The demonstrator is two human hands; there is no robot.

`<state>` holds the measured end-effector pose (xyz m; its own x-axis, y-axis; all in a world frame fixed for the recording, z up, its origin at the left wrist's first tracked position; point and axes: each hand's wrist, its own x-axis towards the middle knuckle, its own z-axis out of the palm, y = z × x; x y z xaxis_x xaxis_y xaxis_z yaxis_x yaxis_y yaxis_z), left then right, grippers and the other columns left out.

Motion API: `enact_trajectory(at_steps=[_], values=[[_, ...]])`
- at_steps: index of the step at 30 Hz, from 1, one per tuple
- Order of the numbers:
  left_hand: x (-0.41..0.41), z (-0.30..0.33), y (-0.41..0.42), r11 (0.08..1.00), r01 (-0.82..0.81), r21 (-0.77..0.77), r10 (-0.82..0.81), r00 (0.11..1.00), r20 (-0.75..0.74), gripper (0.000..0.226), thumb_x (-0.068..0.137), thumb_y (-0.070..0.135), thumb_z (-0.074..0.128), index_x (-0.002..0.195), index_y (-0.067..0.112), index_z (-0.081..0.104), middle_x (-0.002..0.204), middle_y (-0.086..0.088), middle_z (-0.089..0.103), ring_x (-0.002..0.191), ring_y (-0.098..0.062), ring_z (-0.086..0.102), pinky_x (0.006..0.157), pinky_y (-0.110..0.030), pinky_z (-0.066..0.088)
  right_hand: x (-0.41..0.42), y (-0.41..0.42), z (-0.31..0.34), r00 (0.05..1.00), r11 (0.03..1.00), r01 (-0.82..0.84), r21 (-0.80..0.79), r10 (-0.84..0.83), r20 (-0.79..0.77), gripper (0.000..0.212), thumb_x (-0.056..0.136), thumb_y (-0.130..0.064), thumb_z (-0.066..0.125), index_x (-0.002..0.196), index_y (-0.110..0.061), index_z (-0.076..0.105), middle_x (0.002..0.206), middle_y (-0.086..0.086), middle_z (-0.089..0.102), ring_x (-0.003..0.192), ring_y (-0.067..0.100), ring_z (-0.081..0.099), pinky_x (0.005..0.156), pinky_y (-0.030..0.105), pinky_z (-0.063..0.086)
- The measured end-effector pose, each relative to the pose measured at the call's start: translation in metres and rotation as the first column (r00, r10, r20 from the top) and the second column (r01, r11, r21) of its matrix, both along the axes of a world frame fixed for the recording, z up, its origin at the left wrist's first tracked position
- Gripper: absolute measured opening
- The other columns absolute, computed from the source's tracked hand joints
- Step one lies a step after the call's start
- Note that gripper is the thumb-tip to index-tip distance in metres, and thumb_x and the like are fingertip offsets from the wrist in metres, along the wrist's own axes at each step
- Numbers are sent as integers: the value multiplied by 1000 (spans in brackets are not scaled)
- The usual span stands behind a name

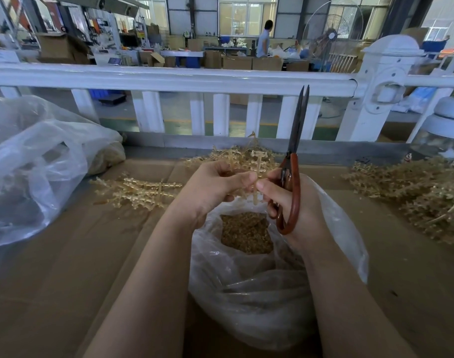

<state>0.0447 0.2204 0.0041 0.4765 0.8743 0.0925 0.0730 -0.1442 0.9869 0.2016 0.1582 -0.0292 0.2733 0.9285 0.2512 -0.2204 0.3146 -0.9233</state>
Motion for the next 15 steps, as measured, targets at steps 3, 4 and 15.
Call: enact_trajectory(at_steps=[3, 4, 15], values=[[-3, -1, -1, 998, 62, 26, -61, 998, -6, 23, 65, 30, 86, 82, 17, 78, 79, -2, 74, 74, -11, 63, 70, -25, 48, 1, 1, -1, 1000, 1000, 19, -7, -19, -1, 18, 86, -1, 72, 97, -6, 58, 66, 1, 56, 53, 13, 49, 43, 21, 42], [-3, -1, -1, 996, 72, 59, -74, 997, 25, 16, 68, 20, 85, 82, 17, 79, 79, -2, 74, 73, -11, 64, 69, -22, 49, 2, 2, -2, 999, 1000, 30, -2, -30, 16, 18, 88, -3, 72, 99, -2, 59, 67, 3, 56, 53, 13, 49, 43, 22, 41], [11, -13, -1, 471, -351, 809, 457, 882, 116, 6, 74, 23, 84, 75, 23, 78, 100, 7, 72, 104, -24, 60, 91, -42, 38, 2, 0, 1, 999, 999, -37, 19, 37, -13, 24, 89, -33, 71, 84, -10, 64, 75, 12, 60, 55, 15, 48, 39, 21, 36]])
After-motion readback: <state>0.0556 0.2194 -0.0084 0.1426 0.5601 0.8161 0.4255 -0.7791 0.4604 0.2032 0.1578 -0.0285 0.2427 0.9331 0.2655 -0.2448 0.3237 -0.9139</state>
